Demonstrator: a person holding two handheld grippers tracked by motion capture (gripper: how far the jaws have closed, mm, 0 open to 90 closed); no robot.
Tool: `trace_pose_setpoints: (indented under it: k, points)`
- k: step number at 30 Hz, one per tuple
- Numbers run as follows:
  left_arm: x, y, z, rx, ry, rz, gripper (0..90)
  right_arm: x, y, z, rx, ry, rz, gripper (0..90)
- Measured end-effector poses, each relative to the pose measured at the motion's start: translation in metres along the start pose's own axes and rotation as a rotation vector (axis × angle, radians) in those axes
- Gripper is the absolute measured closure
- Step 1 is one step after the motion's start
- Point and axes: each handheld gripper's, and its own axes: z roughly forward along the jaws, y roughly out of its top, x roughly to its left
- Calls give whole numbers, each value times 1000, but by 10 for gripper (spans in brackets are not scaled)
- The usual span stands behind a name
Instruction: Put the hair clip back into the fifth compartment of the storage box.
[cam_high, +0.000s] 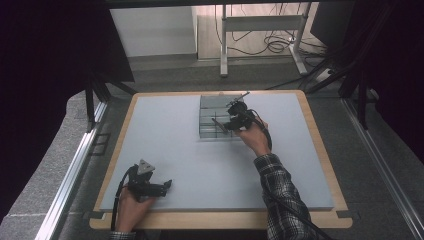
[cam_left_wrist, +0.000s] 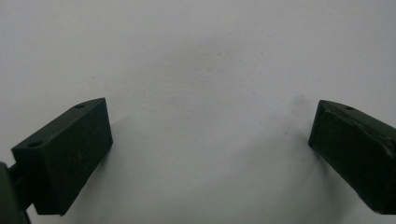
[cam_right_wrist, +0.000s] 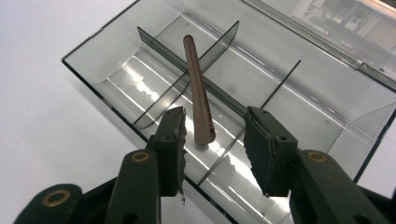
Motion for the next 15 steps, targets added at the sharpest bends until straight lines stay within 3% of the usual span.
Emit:
trace_pose_setpoints:
  k: [15]
  points:
    - [0,0,0,0,0,0,0,8,-3,-11,-14,11,-26,516]
